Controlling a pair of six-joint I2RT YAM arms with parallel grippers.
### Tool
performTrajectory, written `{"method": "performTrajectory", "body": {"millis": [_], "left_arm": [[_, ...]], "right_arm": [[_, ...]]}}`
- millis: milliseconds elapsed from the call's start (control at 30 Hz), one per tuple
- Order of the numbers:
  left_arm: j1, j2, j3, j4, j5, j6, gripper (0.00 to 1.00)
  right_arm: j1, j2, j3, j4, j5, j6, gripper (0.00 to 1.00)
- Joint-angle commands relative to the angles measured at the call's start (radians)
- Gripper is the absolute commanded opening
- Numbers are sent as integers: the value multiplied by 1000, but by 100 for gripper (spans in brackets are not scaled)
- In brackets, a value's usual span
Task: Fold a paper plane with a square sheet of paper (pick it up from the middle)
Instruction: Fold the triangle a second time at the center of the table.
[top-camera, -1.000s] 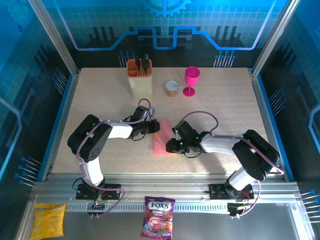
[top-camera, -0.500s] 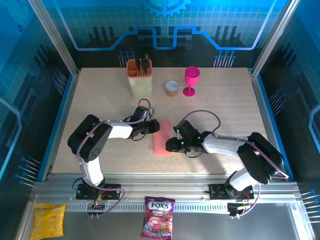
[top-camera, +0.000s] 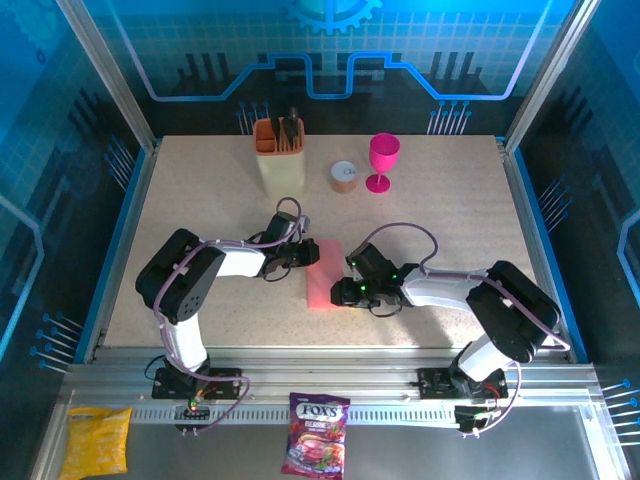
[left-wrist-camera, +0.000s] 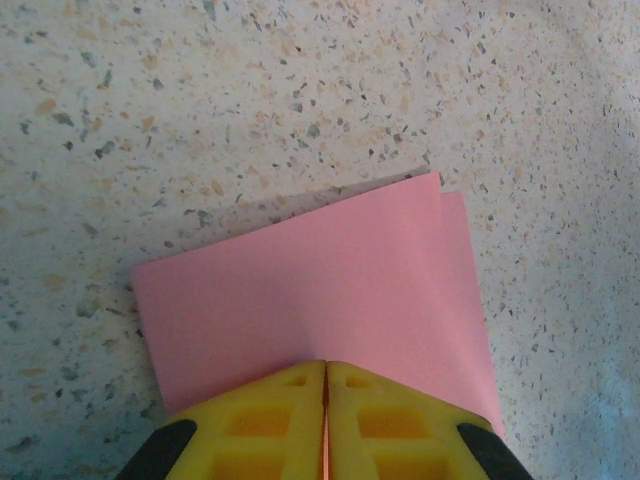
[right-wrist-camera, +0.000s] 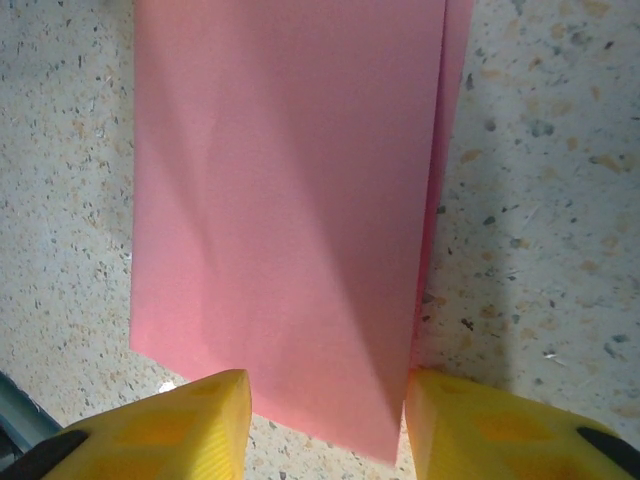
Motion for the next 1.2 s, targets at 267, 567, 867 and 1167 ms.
{"method": "performTrajectory", "body": {"millis": [267,567,867,1167], "left_arm": [[6,33,-19,-17,23,29,9],[6,34,-15,-22,32,30,7],[5,32,-11,-25,33,32,7],[5,33,-4,-31,40,33,6]], "right_arm": [[-8,-9,23,20,-17,4,32],[-80,40,29,89,-100,8,43],[-117,82,43,157,-172,21,41],[-157,163,90,198,-210,27,38]]}}
